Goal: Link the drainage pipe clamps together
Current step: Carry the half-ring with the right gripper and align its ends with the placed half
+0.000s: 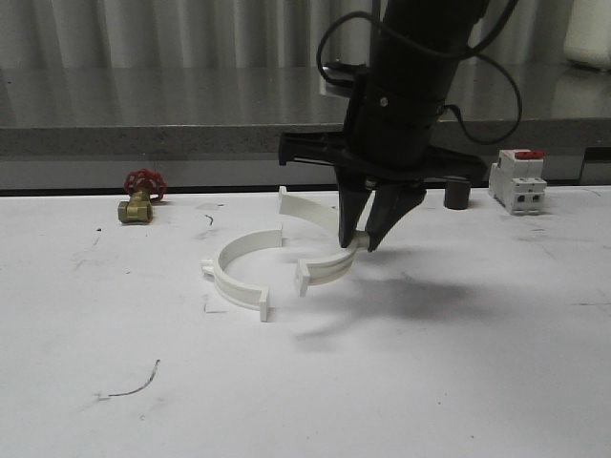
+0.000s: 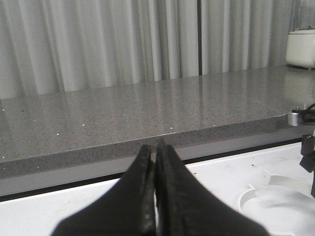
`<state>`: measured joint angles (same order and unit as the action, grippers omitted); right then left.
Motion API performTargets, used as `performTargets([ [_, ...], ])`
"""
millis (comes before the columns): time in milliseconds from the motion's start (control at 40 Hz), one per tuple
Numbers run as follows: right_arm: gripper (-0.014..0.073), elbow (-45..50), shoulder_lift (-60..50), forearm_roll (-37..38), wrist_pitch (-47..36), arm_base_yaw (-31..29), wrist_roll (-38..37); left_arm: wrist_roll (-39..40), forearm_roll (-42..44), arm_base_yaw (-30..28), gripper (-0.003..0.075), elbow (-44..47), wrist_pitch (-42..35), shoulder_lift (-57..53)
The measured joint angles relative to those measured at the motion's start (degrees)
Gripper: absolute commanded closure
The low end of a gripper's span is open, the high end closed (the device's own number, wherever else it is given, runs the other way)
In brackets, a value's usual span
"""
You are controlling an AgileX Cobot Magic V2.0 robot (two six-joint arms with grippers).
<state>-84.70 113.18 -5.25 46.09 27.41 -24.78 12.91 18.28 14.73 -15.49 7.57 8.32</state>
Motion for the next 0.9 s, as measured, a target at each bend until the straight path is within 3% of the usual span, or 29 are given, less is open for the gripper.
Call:
performTargets([
  [250,0.0435,0.00,1.85,1.52,-2.36,0.00,-4.53,0.00,0.00,0.00,0.0741,0.00,0.00,0.00],
  [900,0.0435,-0.55,4.92,1.68,-6.25,0.00,-6.77,0.00,0.00,0.00,0.0741,0.00,0.00,0.00],
])
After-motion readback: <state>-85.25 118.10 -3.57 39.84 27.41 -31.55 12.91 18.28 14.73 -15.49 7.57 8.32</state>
